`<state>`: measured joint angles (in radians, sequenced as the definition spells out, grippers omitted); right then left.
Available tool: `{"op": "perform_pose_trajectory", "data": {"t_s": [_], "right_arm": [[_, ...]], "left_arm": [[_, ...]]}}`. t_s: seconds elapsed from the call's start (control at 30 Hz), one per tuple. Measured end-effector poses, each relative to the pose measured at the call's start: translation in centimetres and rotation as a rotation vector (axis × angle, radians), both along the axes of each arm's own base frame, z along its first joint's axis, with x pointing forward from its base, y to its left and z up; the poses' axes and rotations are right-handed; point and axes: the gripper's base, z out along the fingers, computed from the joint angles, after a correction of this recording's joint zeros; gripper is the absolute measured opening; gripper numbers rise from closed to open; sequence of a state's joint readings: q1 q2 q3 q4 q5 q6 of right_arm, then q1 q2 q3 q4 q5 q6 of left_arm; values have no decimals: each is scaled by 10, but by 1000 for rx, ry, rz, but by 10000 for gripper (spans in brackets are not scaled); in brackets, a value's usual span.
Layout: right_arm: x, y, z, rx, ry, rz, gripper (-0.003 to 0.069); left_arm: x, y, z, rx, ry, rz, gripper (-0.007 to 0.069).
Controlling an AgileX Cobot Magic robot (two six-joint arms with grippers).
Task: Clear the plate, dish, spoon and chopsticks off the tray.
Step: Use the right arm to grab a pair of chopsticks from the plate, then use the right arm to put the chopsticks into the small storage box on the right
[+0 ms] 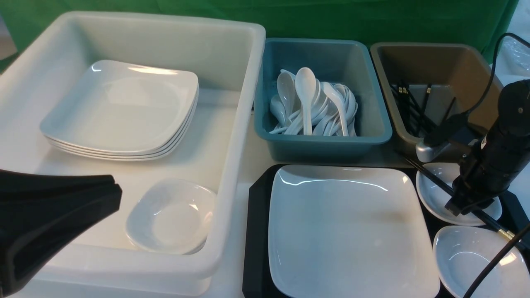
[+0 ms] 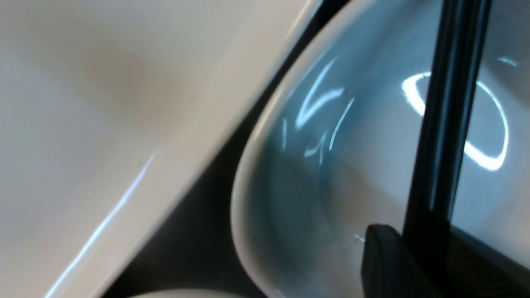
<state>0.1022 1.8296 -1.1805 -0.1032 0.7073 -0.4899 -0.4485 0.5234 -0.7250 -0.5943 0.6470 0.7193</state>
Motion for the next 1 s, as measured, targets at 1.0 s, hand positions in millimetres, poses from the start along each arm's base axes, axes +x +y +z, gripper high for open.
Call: {"op": "perform_pose_trajectory", "data": {"t_s": [1.0], "right_arm": [[7, 37, 126, 257, -545, -7, 148]], "left_arm": [[9, 5, 17, -79, -180, 100, 10]]}}
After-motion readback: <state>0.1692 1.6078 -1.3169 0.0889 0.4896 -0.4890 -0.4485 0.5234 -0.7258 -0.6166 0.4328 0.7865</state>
